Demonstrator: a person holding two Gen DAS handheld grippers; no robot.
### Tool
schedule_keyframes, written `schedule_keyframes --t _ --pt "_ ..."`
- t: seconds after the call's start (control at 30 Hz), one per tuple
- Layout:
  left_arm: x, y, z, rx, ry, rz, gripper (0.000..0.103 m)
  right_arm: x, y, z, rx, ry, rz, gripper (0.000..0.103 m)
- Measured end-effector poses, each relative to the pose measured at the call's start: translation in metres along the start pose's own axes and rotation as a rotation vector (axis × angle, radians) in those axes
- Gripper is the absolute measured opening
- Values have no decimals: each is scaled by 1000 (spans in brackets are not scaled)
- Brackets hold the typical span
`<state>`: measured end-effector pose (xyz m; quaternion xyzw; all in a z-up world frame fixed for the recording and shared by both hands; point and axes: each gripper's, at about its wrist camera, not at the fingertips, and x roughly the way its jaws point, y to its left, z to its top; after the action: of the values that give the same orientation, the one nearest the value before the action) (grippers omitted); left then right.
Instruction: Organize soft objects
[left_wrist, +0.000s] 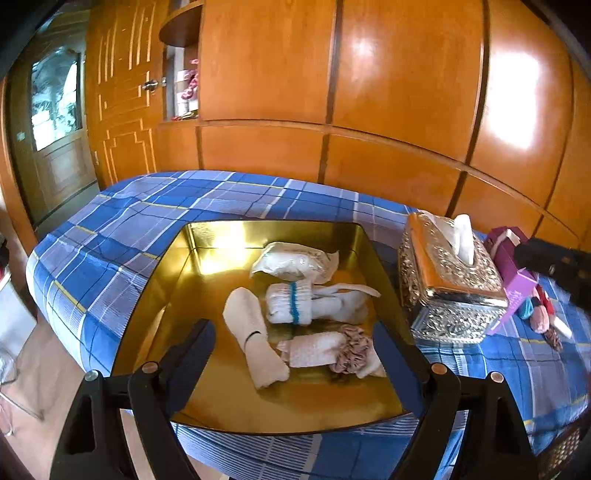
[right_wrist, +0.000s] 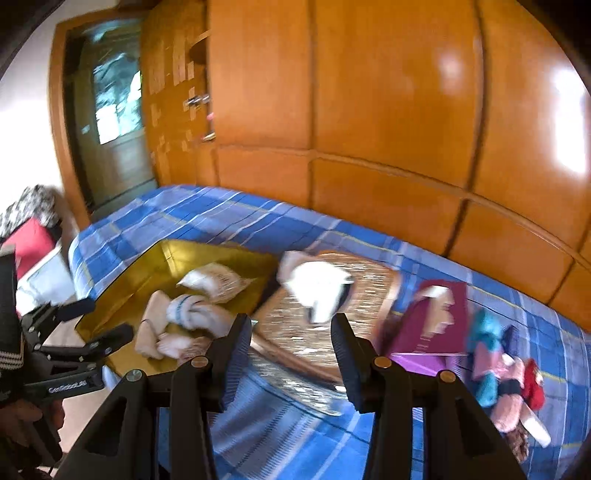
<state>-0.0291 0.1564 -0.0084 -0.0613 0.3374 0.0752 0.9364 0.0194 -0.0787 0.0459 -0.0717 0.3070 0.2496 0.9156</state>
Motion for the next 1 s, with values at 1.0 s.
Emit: schedule_keyframes --t 1.0 --pt "-24 -111 -6 317 8 -187 87 -48 -311 -111 668 46 -599 45"
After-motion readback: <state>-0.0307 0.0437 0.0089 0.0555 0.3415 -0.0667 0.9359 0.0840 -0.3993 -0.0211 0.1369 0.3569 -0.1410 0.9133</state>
